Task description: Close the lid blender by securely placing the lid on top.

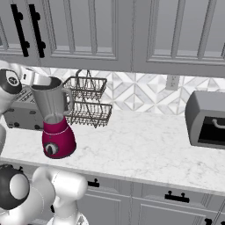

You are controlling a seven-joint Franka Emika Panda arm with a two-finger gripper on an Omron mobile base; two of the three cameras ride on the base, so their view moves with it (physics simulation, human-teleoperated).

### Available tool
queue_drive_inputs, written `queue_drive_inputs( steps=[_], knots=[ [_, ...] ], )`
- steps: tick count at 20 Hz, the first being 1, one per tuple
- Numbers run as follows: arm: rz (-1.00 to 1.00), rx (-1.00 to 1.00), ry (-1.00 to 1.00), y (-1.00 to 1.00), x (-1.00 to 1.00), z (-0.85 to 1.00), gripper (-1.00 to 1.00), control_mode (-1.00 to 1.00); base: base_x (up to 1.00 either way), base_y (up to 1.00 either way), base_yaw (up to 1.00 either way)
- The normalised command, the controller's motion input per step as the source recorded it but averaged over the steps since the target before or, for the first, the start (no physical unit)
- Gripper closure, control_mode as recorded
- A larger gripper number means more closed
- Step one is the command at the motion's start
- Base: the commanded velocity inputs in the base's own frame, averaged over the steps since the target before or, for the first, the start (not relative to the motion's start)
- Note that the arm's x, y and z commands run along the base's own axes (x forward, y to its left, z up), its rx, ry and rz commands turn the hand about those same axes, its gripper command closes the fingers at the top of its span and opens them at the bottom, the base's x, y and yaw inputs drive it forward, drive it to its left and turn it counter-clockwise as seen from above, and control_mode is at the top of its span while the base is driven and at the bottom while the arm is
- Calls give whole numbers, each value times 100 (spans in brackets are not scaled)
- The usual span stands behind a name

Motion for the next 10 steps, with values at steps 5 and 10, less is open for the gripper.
queue_drive_inputs(
  steps=[5,10],
  knots=[
    [-1,-14,0,0,0,-45,100,-100,0,0,0],
    [0,-9,0,0,0,-51,100,-100,0,0,0]
  ],
)
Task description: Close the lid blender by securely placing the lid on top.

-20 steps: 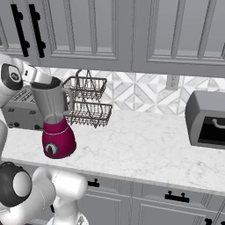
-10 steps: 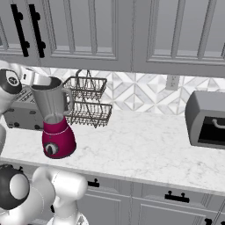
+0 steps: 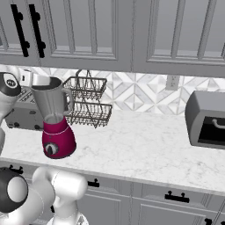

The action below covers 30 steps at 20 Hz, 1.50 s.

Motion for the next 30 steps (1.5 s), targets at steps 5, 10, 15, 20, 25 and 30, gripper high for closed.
queue_drive_inputs(
  steps=[5,10,15,20,25,30],
  knots=[
    [-1,-5,2,0,-3,-29,-100,-100,0,0,0],
    [0,-5,9,0,-33,-12,-100,-100,0,0,0],
    [0,-5,14,0,-64,-14,-100,-100,0,0,0],
    [0,-8,10,3,-95,-27,-100,-100,0,0,0],
    [0,-7,0,22,-96,-4,-100,-100,0,0,0],
    [0,-4,-11,37,-53,0,-100,-100,0,0,0]
  ],
)
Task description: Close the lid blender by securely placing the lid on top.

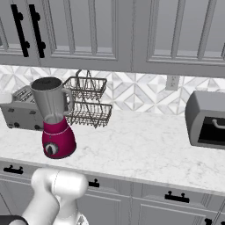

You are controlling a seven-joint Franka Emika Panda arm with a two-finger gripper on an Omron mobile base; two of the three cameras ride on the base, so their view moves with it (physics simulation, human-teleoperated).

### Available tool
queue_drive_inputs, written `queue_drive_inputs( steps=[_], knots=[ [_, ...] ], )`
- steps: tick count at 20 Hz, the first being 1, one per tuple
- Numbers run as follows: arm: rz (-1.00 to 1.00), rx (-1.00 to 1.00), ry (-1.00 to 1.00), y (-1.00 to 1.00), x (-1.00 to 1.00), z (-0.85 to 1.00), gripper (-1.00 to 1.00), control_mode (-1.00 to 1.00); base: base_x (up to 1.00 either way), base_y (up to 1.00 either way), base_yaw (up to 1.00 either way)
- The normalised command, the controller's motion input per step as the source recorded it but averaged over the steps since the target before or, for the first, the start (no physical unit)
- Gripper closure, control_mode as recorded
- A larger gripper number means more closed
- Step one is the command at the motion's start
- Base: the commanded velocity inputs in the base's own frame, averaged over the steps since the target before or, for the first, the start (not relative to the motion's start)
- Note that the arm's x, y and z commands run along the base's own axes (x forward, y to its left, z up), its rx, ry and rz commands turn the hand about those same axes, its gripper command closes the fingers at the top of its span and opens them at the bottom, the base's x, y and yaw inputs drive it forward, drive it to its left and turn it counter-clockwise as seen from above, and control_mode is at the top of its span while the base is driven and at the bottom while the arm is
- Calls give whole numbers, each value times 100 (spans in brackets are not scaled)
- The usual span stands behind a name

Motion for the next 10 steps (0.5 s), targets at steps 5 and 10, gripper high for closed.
queue_drive_inputs(
  steps=[5,10],
  knots=[
    [0,0,0,0,-1,0,-100,-100,0,0,0],
    [0,0,0,0,0,0,-100,-100,0,0,0]
  ],
)
